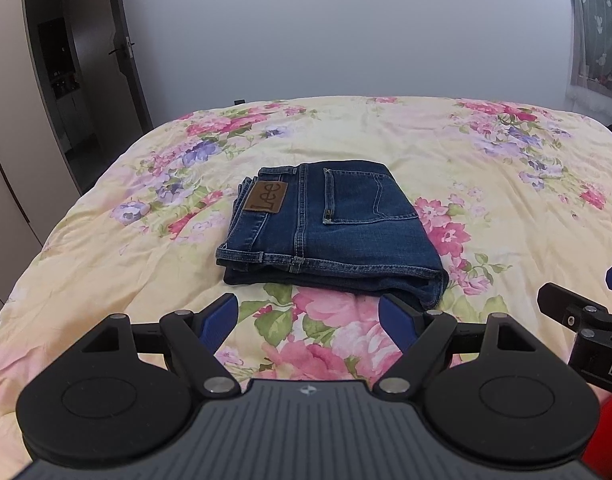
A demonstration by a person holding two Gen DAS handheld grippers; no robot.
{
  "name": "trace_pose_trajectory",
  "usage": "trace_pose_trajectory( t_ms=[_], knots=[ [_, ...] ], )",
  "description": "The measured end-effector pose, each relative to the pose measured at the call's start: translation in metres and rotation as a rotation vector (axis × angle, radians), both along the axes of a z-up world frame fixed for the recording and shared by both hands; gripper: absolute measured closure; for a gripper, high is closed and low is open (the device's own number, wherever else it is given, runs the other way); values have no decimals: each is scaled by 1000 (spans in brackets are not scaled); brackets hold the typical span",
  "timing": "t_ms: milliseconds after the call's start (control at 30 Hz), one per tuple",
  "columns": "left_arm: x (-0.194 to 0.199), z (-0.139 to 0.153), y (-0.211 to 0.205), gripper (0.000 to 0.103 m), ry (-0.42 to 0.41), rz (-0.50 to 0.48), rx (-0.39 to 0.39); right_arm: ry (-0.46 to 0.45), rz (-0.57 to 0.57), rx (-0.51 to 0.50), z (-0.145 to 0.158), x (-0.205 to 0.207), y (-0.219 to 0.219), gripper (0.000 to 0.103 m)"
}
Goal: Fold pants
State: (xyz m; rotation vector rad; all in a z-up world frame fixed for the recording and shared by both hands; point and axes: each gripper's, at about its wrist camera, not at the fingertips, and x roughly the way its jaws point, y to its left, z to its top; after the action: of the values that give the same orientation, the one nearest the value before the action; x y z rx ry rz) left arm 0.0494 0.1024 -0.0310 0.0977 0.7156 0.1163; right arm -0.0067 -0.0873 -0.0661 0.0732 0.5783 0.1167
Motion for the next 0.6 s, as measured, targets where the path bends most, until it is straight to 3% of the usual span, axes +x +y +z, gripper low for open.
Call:
trace_pose_trajectory(
  t_ms=[600],
  knots=[
    [1, -1, -8, 9, 10, -16, 8, 6, -17, 21, -2, 2, -5, 21]
  ],
)
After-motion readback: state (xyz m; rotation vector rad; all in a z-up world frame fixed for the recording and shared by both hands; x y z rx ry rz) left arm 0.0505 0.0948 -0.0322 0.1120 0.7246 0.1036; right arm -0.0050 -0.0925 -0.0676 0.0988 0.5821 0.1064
